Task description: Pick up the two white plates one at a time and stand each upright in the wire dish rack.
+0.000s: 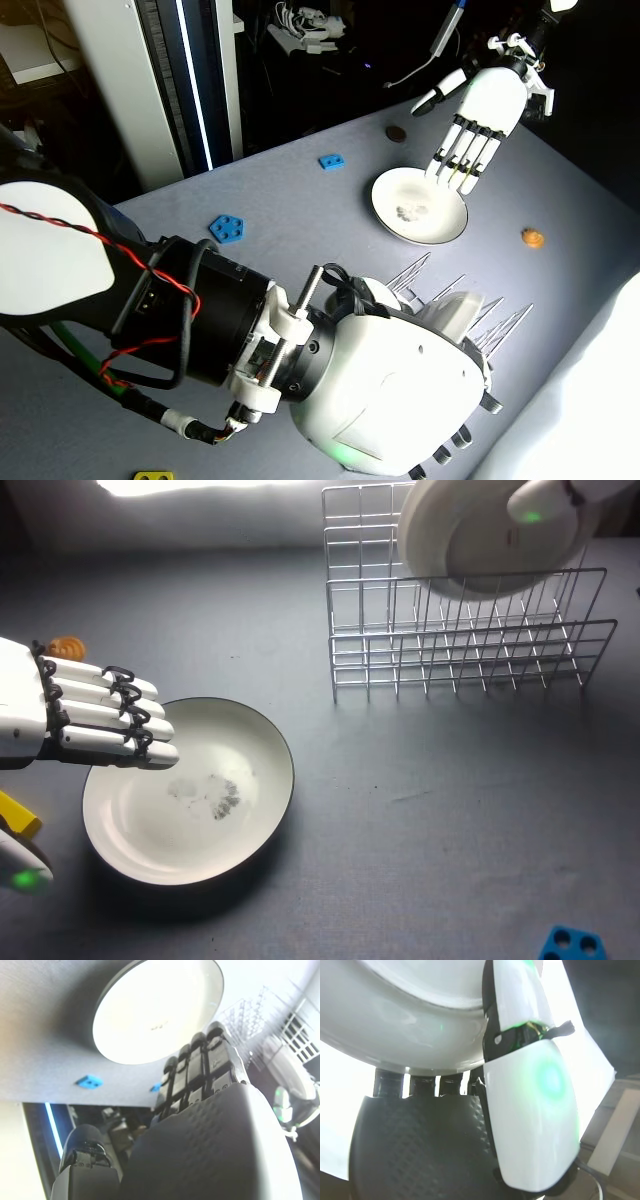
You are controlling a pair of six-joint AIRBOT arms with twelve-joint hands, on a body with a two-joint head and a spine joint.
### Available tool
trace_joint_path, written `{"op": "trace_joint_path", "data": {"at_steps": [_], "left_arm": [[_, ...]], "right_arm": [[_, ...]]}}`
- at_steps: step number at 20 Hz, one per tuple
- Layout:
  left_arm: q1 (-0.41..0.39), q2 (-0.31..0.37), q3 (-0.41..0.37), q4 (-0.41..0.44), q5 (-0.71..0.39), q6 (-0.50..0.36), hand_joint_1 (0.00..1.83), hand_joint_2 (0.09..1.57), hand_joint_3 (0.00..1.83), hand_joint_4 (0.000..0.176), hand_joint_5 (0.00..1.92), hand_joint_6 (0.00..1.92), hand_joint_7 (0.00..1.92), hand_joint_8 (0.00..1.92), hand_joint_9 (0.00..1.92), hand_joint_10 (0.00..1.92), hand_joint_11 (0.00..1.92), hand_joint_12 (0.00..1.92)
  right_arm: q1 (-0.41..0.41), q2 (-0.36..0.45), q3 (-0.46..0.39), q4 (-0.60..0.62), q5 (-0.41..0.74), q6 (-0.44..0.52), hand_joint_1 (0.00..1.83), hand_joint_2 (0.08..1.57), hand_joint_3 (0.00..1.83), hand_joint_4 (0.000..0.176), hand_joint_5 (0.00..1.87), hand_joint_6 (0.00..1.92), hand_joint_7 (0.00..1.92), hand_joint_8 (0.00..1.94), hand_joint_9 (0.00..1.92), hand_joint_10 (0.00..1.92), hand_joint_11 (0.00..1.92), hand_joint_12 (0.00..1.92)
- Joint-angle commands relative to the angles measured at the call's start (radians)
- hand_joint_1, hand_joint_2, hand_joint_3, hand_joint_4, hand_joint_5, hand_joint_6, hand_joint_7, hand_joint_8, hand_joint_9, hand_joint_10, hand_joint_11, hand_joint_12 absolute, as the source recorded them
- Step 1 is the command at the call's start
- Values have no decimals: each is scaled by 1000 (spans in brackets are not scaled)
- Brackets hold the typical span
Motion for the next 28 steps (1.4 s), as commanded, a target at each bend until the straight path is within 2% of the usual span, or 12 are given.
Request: {"op": "trace_joint_path", "data": {"at_steps": [1, 5, 15, 18, 19, 20, 24, 27, 28], "left_arm": [[-10, 3, 5, -66, -24, -2, 0, 1071, 0, 0, 0, 0, 0, 0, 0, 0, 0, 0], [-3, -5, 20, -66, -13, -2, 0, 1071, 0, 0, 0, 0, 0, 0, 0, 0, 0, 0], [45, -23, 45, -66, 9, 8, 0, 1070, 0, 0, 0, 0, 0, 0, 0, 0, 0, 0], [53, -26, 45, -66, 24, 21, 0, 1068, 0, 0, 0, 0, 0, 0, 0, 0, 0, 0], [57, -27, 45, -66, 34, 29, 0, 1076, 2, 0, 0, 0, 0, 0, 0, 0, 0, 0], [62, -29, 47, -66, 38, 32, 0, 1070, 0, 0, 0, 0, 0, 0, 0, 0, 0, 0], [77, -35, 57, -65, 51, 41, 0, 1077, 3, 0, 0, 0, 0, 0, 0, 0, 0, 0], [85, -39, 60, -65, 54, 44, 0, 1073, 0, 0, 0, 0, 0, 0, 0, 0, 0, 0], [87, -40, 62, -65, 54, 46, 0, 1078, 3, 0, 0, 0, 0, 0, 0, 0, 0, 0]], "right_arm": [[11, 7, 5, 43, 59, 22, 1381, 1083, 0, 0, 1005, 998, 1060, 815, 956, 1021, 822, 1090], [-5, 3, 5, 43, 58, 16, 1376, 1097, 1, 0, 991, 1044, 1016, 855, 920, 1076, 789, 1110], [-44, -7, 13, 43, 56, -2, 1379, 1090, 1, 0, 989, 1036, 1039, 836, 943, 1043, 813, 1120], [-46, -9, 17, 43, 54, -1, 1376, 1099, 0, 0, 980, 1039, 1022, 863, 916, 1087, 762, 1131], [-46, -10, 17, 43, 54, -1, 1369, 1127, 3, 0, 867, 1142, 991, 954, 866, 1193, 706, 1120], [-46, -10, 17, 43, 54, -1, 1366, 1140, 1, 0, 838, 1178, 971, 986, 846, 1232, 687, 1119], [-49, -10, 17, 43, 54, -8, 1378, 1093, 0, 0, 998, 1009, 1039, 844, 922, 1092, 820, 1202], [-49, -10, 17, 43, 54, -8, 1382, 1083, 0, 0, 1007, 984, 1042, 812, 963, 1060, 799, 1180], [-49, -10, 17, 43, 55, -8, 1377, 1097, 2, 0, 984, 1021, 1021, 870, 916, 1107, 761, 1203]]}}
